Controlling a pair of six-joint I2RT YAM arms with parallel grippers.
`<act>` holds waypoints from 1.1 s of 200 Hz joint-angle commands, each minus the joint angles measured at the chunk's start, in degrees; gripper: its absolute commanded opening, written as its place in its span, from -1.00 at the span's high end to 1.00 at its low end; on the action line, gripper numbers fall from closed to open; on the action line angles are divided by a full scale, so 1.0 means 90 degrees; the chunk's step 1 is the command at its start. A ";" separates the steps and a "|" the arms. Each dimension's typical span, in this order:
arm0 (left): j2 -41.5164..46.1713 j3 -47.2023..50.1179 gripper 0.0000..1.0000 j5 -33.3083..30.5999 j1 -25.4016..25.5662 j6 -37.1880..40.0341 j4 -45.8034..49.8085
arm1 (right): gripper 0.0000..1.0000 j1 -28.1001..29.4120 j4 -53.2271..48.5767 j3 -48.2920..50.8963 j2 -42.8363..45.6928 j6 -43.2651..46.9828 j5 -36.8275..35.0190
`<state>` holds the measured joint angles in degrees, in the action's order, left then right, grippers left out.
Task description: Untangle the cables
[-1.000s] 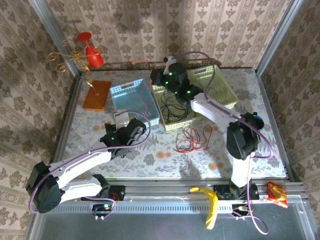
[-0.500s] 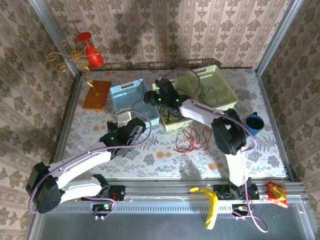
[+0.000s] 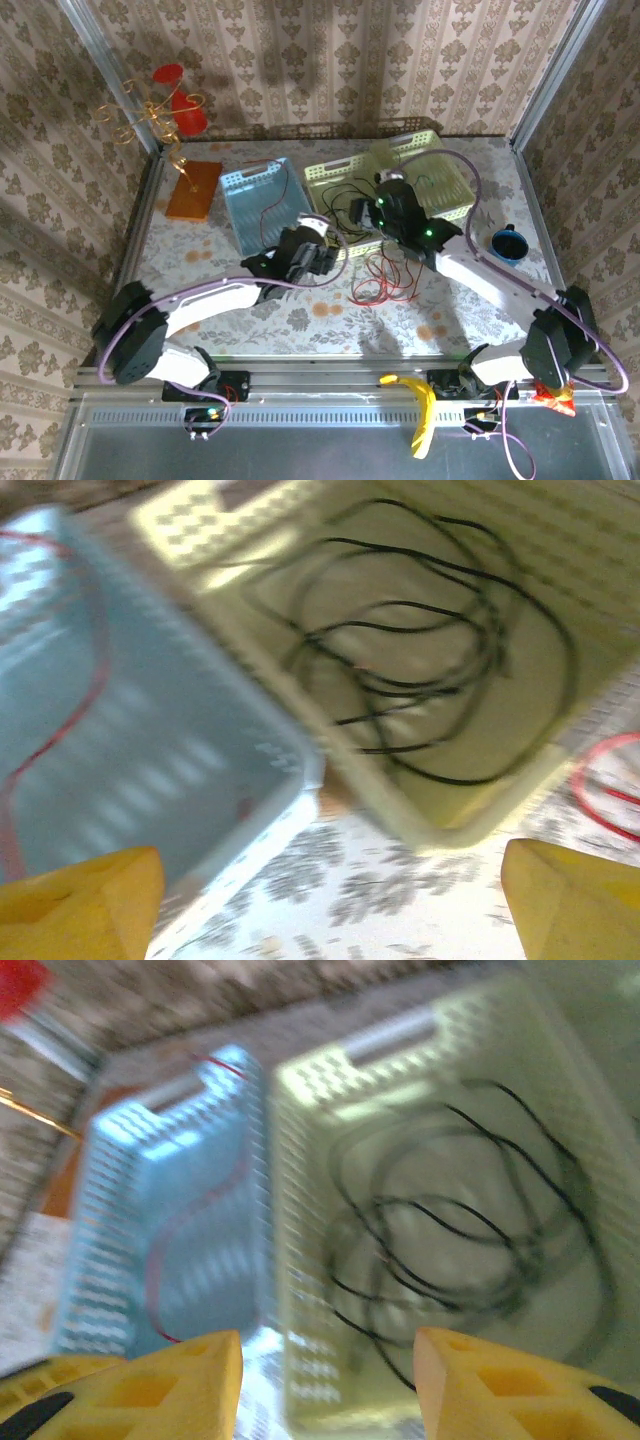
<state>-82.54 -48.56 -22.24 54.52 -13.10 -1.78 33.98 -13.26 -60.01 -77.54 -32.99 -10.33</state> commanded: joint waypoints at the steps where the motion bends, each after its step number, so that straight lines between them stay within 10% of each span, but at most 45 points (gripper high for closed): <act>1: -0.0421 -0.0491 -0.77 0.0936 0.0172 0.0597 -0.0398 | 0.01 -0.0086 -0.1296 0.0664 0.0371 0.0056 -0.0215; 79: -0.0579 -0.0600 -0.78 -0.0576 0.0206 0.0113 0.0399 | 0.18 -0.0865 -0.0999 0.0945 -0.0717 0.0491 0.1478; 220: -0.0363 -0.0450 -0.79 -0.0607 0.0204 0.0128 0.0306 | 0.95 -0.0865 -0.1401 0.0550 -0.1570 0.0908 0.1969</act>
<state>-87.48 -52.38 -26.89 56.53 -12.78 1.28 26.13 -23.03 -54.02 -94.13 -26.04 6.24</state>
